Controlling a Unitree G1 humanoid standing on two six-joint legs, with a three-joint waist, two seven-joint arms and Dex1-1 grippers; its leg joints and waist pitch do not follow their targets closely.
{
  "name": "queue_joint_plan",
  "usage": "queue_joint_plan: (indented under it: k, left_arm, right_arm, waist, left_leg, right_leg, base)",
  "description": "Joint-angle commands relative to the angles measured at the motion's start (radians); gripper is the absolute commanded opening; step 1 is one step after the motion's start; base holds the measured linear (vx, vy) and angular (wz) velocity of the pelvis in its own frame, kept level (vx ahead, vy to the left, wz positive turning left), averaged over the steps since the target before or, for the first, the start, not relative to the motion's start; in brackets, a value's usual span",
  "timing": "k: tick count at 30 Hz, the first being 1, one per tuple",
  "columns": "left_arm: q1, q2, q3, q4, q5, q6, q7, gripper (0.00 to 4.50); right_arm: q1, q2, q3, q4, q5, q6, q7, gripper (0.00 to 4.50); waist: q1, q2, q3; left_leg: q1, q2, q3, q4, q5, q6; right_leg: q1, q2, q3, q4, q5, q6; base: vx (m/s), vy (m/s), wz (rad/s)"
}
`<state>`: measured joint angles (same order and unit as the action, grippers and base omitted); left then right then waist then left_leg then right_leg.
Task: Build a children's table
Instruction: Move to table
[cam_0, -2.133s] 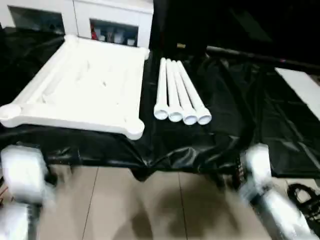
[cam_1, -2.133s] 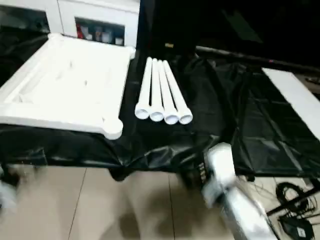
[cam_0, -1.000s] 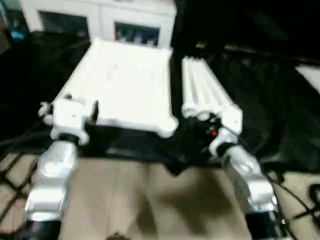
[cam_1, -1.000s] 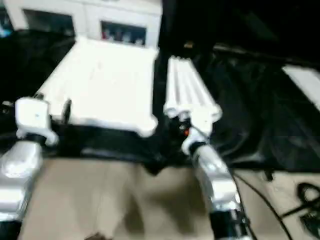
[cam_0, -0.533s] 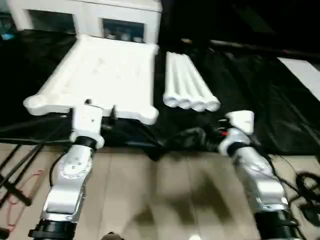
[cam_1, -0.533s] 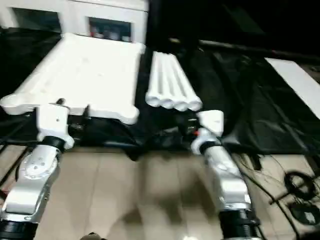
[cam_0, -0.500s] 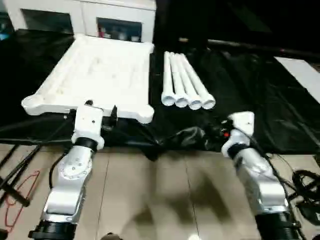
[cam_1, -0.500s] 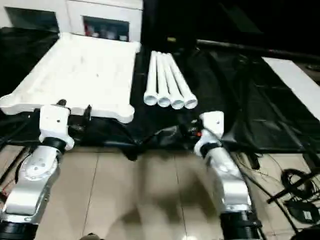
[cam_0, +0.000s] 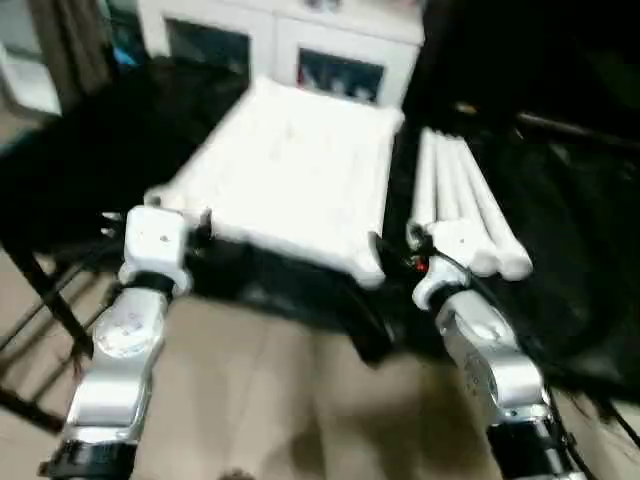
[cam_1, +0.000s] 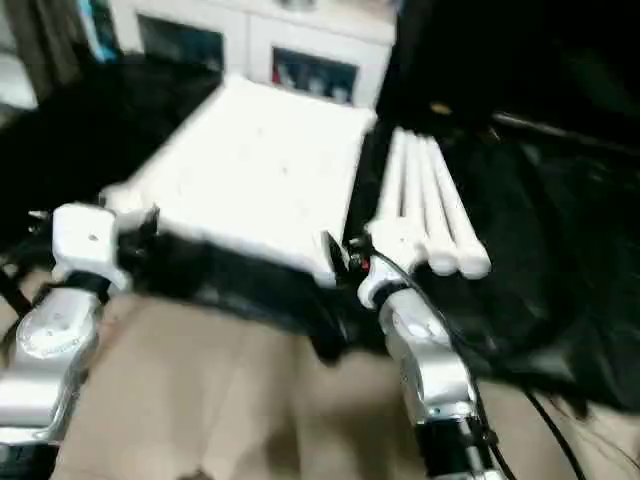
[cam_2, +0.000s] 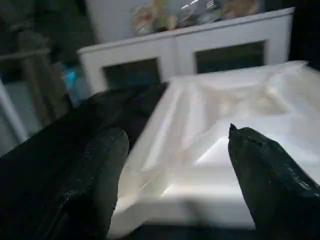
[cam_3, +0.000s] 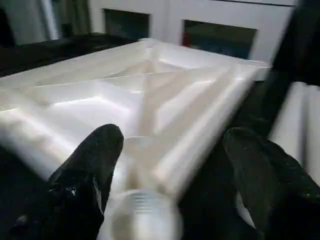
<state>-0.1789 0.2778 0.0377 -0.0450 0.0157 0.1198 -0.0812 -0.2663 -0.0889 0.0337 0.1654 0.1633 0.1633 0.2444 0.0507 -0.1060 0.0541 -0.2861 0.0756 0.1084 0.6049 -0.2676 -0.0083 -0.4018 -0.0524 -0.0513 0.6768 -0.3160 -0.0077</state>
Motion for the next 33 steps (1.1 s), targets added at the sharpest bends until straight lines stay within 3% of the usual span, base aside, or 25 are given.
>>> queue_joint_plan:
  k: [1,2,3,5,8,9,10,11,13,16,17,18,19,20,22,23,24,25,26,27,28,29,30,31,33]
  left_arm:
    - [-0.02,-0.013,-0.04,0.006,-0.007,-0.006,-0.025,3.62]
    - [-0.022,-0.013,-0.041,0.008,-0.008,-0.006,-0.028,3.62]
    - [-0.027,-0.014,-0.047,0.015,-0.013,-0.011,-0.044,3.62]
    - [-0.033,-0.016,-0.059,0.026,-0.021,-0.016,-0.075,3.62]
    - [-0.042,-0.014,-0.081,0.042,-0.026,-0.021,-0.122,3.62]
    - [-0.048,-0.017,-0.082,0.052,-0.034,-0.023,-0.135,3.62]
    - [-0.049,-0.016,-0.083,0.055,-0.035,-0.022,-0.138,3.62]
    - [-0.049,-0.016,-0.083,0.055,-0.035,-0.022,-0.138,3.62]
    - [-0.057,-0.016,-0.088,0.064,-0.041,-0.019,-0.151,3.62]
    - [-0.066,-0.011,-0.092,0.074,-0.055,-0.028,-0.178,3.62]
    - [-0.068,-0.009,-0.092,0.077,-0.057,-0.028,-0.186,3.62]
    - [-0.071,-0.008,-0.094,0.08,-0.063,-0.029,-0.201,3.62]
    - [-0.073,-0.005,-0.098,0.082,-0.069,-0.029,-0.22,3.62]
    - [-0.073,-0.004,-0.1,0.082,-0.075,-0.029,-0.236,3.62]
    - [-0.071,-0.002,-0.105,0.083,-0.078,-0.034,-0.249,3.62]
    - [-0.071,-0.003,-0.108,0.084,-0.08,-0.034,-0.256,3.62]
    - [-0.071,-0.013,-0.115,0.088,-0.093,-0.035,-0.275,3.62]
    - [-0.072,-0.015,-0.116,0.088,-0.097,-0.035,-0.28,3.62]
    - [-0.069,-0.021,-0.115,0.086,-0.11,-0.04,-0.291,3.62]
    - [-0.066,-0.026,-0.114,0.084,-0.124,-0.046,-0.302,3.62]
    - [-0.066,-0.025,-0.119,0.087,-0.117,-0.054,-0.303,3.62]
    - [-0.067,-0.024,-0.124,0.094,-0.113,-0.057,-0.304,3.62]
    - [-0.069,-0.026,-0.131,0.109,-0.104,-0.065,-0.304,3.62]
    - [-0.069,-0.025,-0.134,0.113,-0.097,-0.073,-0.301,3.62]
    - [-0.071,-0.029,-0.137,0.116,-0.077,-0.092,-0.283,3.62]
  right_arm:
    - [0.005,-0.017,-0.037,0.004,0.003,-0.001,-0.01,3.66]
    - [0.005,-0.018,-0.038,0.004,0.005,-0.002,-0.009,3.66]
    - [0.007,-0.019,-0.041,0.002,0.004,0.0,-0.012,3.66]
    - [0.014,-0.012,-0.055,-0.007,0.023,0.013,-0.011,3.66]
    - [0.019,-0.011,-0.066,-0.016,0.032,0.031,-0.023,3.66]
    - [0.022,-0.013,-0.067,-0.021,0.029,0.033,-0.024,3.66]
    - [0.025,-0.012,-0.068,-0.029,0.034,0.042,-0.023,3.66]
    - [0.025,-0.012,-0.068,-0.029,0.034,0.042,-0.023,3.66]
    - [0.031,-0.013,-0.074,-0.041,0.041,0.052,-0.021,3.66]
    - [0.041,-0.015,-0.078,-0.052,0.037,0.051,-0.016,3.66]
    - [0.044,-0.014,-0.079,-0.056,0.037,0.051,-0.015,3.66]
    - [0.052,-0.015,-0.079,-0.065,0.042,0.051,-0.007,3.66]
    - [0.06,-0.017,-0.077,-0.077,0.046,0.052,-0.004,3.66]
    - [0.067,-0.018,-0.075,-0.087,0.048,0.054,-0.002,3.66]
    - [0.082,-0.021,-0.073,-0.11,0.061,0.084,0.001,3.66]
    - [0.091,-0.023,-0.074,-0.125,0.072,0.104,0.004,3.66]
    - [0.118,-0.031,-0.085,-0.174,0.094,0.131,0.002,3.66]
    - [0.122,-0.032,-0.087,-0.182,0.096,0.133,0.001,3.66]
    - [0.129,-0.031,-0.095,-0.195,0.103,0.14,-0.001,3.66]
    - [0.136,-0.03,-0.102,-0.206,0.11,0.147,-0.002,3.66]
    - [0.143,-0.038,-0.1,-0.216,0.101,0.14,0.001,3.66]
    - [0.155,-0.047,-0.096,-0.232,0.09,0.138,0.003,3.66]
    - [0.182,-0.057,-0.094,-0.264,0.086,0.152,0.004,3.66]
    - [0.192,-0.058,-0.094,-0.274,0.085,0.16,0.001,3.66]
    - [0.209,-0.057,-0.088,-0.299,0.076,0.171,-0.009,3.66]
  waist:
    - [0.003,-0.002,-0.04]
    - [0.038,-0.022,-0.027]
    - [0.056,-0.014,-0.038]
    - [0.069,0.004,-0.042]
    - [0.071,0.054,-0.034]
    - [0.065,0.11,-0.053]
    - [-0.007,0.121,-0.065]
    - [-0.006,0.106,-0.084]
    - [0.0,0.113,-0.073]
    - [-0.017,0.085,-0.083]
    - [-0.022,0.037,-0.069]
    - [0.021,0.002,-0.061]
    - [0.032,0.02,-0.071]
    - [0.035,0.026,-0.079]
    - [0.03,0.046,-0.065]
    - [0.028,0.065,-0.062]
    - [0.01,0.123,-0.046]
    - [-0.021,0.147,-0.034]
    - [-0.021,0.137,-0.063]
    - [-0.022,0.141,-0.058]
    - [-0.03,0.125,-0.056]
    - [-0.03,0.087,-0.076]
    - [-0.016,0.059,-0.094]
    - [0.019,0.058,-0.102]
    - [0.007,0.093,-0.103]
  left_leg:
    - [0.02,0.091,0.021,-0.106,-0.327,0.229]
    - [0.019,0.015,0.045,0.069,-0.243,0.145]
    - [-0.028,0.026,0.011,0.119,-0.155,0.083]
    - [-0.089,0.031,-0.033,0.132,-0.052,0.02]
    - [-0.091,0.075,-0.033,0.026,0.053,-0.002]
    - [-0.039,0.114,-0.033,-0.071,0.11,0.005]
    - [0.096,0.222,-0.158,-0.107,-0.01,0.113]
    - [0.129,0.242,-0.179,-0.088,-0.02,0.181]
    - [0.082,0.182,-0.117,-0.077,0.096,0.292]
    - [0.084,0.143,-0.067,-0.061,0.273,0.368]
    - [0.026,0.063,-0.005,-0.042,0.132,0.3]
    - [-0.036,0.007,0.011,0.044,-0.086,0.184]
    - [-0.034,0.001,0.007,0.102,-0.12,0.14]
    - [-0.094,0.028,-0.025,0.127,-0.051,0.049]
    - [-0.123,0.065,-0.051,0.143,0.009,-0.036]
    - [-0.079,0.059,-0.038,0.133,-0.023,-0.111]
    - [-0.033,0.102,-0.018,-0.042,-0.012,-0.204]
    - [0.017,0.178,-0.057,-0.091,-0.038,-0.205]
    - [0.119,0.271,-0.079,-0.099,-0.078,-0.147]
    - [0.107,0.277,-0.055,-0.1,-0.058,-0.13]
    - [0.056,0.209,-0.063,-0.088,0.084,0.079]
    - [0.047,0.111,0.009,-0.01,0.175,0.16]
    - [-0.069,0.039,0.022,0.033,0.2,0.162]
    - [-0.109,0.072,-0.008,0.052,0.241,0.124]
    - [-0.11,0.093,-0.007,0.008,0.426,0.046]
  right_leg:
    - [0.045,-0.061,0.084,-0.105,0.012,-0.01]
    - [0.08,-0.148,0.192,-0.226,-0.551,-0.007]
    - [0.145,-0.189,0.251,-0.225,-0.756,-0.099]
    - [0.193,-0.158,0.237,-0.183,-0.542,-0.186]
    - [0.188,-0.076,0.155,-0.181,-0.197,-0.32]
    - [0.156,-0.012,0.061,-0.145,-0.131,-0.225]
    - [0.003,0.021,0.0,0.028,-0.136,-0.104]
    - [-0.018,0.002,-0.006,0.058,-0.128,-0.057]
    - [-0.065,-0.004,-0.023,0.093,0.022,0.053]
    - [-0.1,-0.03,-0.01,0.028,0.182,0.024]
    - [-0.02,-0.065,0.034,-0.076,0.238,-0.064]
    - [0.089,-0.146,0.138,-0.181,-0.148,-0.106]
    - [0.11,-0.202,0.188,-0.2,-0.281,-0.197]
    - [0.176,-0.207,0.199,-0.172,-0.27,-0.319]
    - [0.173,-0.205,0.173,-0.165,-0.084,-0.427]
    - [0.139,-0.13,0.21,-0.175,-0.093,-0.43]
    - [0.088,0.033,0.126,-0.128,-0.078,-0.232]
    - [0.004,0.061,0.076,-0.041,-0.099,-0.142]
    - [-0.063,-0.012,0.028,0.041,-0.093,-0.076]
    - [-0.065,-0.031,0.019,0.043,-0.032,-0.067]
    - [-0.04,-0.058,0.012,0.004,0.146,-0.072]
    - [-0.018,-0.08,0.032,-0.066,0.314,-0.132]
    - [0.12,-0.121,0.116,-0.068,0.488,-0.221]
    - [0.151,-0.169,0.155,-0.058,0.872,-0.33]
    - [0.123,-0.045,0.083,-0.005,1.099,-0.352]
  base:
    - [0.162,-0.118,0.24]
    - [0.17,-0.146,0.36]
    - [0.17,-0.146,0.36]
    - [0.199,-0.05,0.06]
    - [0.188,0.021,0.16]
    - [0.298,0.146,0.19]
    - [0.209,0.13,0.04]
    - [0.218,0.109,0.09]
    - [0.188,0.075,0.09]
    - [0.137,0.009,0.0]
    - [0.139,-0.06,0.03]
    - [0.139,-0.06,0.03]
    - [0.154,-0.056,0.14]
    - [0.183,-0.034,0.12]
    - [0.165,-0.018,0.06]
    - [0.106,0.04,-0.21]
    - [0.106,0.04,-0.21]
    - [0.121,0.078,-0.44]
    - [0.14,0.059,-0.39]
    - [0.193,0.081,-0.45]
    - [0.119,0.028,-0.22]
    - [0.133,-0.001,-0.02]
    - [0.114,-0.015,0.14]
    - [0.114,-0.015,0.14]
    - [0.0,0.0,0.0]
